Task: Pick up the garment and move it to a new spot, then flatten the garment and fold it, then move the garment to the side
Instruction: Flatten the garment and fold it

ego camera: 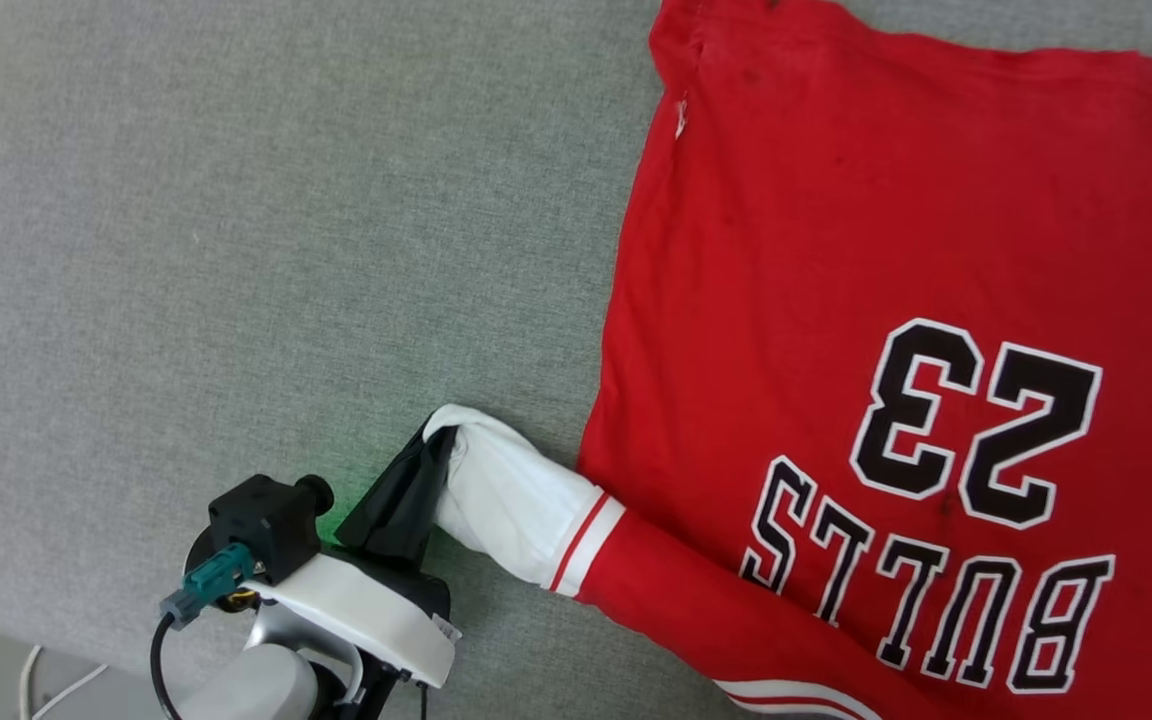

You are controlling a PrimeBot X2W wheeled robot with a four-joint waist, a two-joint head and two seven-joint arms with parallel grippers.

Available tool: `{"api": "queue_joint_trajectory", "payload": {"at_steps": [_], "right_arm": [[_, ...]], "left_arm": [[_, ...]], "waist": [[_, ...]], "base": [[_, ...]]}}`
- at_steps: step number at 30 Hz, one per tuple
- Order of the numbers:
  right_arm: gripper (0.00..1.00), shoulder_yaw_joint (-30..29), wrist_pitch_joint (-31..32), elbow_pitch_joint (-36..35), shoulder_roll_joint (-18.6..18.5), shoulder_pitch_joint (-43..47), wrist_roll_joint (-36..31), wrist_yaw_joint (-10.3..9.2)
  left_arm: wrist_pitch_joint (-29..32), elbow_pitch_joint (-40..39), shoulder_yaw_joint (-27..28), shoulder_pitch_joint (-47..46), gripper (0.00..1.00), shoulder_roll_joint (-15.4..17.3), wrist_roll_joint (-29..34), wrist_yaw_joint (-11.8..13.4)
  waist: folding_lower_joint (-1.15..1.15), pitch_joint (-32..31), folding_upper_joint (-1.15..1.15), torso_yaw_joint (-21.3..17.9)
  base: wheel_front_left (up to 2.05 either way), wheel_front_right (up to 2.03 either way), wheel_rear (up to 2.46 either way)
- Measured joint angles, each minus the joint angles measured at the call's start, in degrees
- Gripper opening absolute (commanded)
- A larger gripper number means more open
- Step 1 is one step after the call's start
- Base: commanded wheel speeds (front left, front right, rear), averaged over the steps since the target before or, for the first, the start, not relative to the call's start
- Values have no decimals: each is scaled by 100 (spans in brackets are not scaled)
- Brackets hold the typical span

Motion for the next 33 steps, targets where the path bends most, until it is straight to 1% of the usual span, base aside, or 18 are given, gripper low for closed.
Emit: {"api": "queue_joint_trajectory", "payload": {"at_steps": [6,7,8,15,19,22,25,28,33], "right_arm": [[100,-163,-26,-94,-126,233,54,-1],[25,-164,-46,-133,-135,249,56,-1],[0,-171,-75,-160,-131,268,68,-2],[0,70,-305,-402,-96,382,148,0],[0,335,-499,-743,-256,481,311,0],[0,698,-583,-1132,-534,713,480,0],[0,891,-749,-1516,-848,1043,723,0],[0,899,-1004,-1786,-1196,1457,981,1],[0,735,-1391,-1822,-1751,2559,1394,0]], "left_arm": [[-8,63,42,-22,0,-89,83,-63],[-9,75,56,-20,0,-94,100,-75],[-9,90,77,-19,0,-99,111,-76],[-8,204,189,160,0,-70,111,-91],[-8,204,261,366,0,12,82,-42],[-7,192,319,551,0,81,35,10],[-4,172,352,735,0,153,-44,78],[4,160,385,932,0,218,-100,137],[13,112,446,1239,0,368,-203,229]], "waist": [[-1,143,0,100],[-1,139,0,93],[-1,130,0,82],[0,-211,0,-47],[-1,-557,0,-156],[-1,-808,0,-292],[-1,-1070,0,-441],[-1,-1335,0,-590],[-2,-1753,0,-839]], "base": [[0,0,0],[0,0,0],[0,0,0],[0,0,0],[0,0,0],[0,0,0],[0,0,0],[0,0,0],[0,0,0]]}}
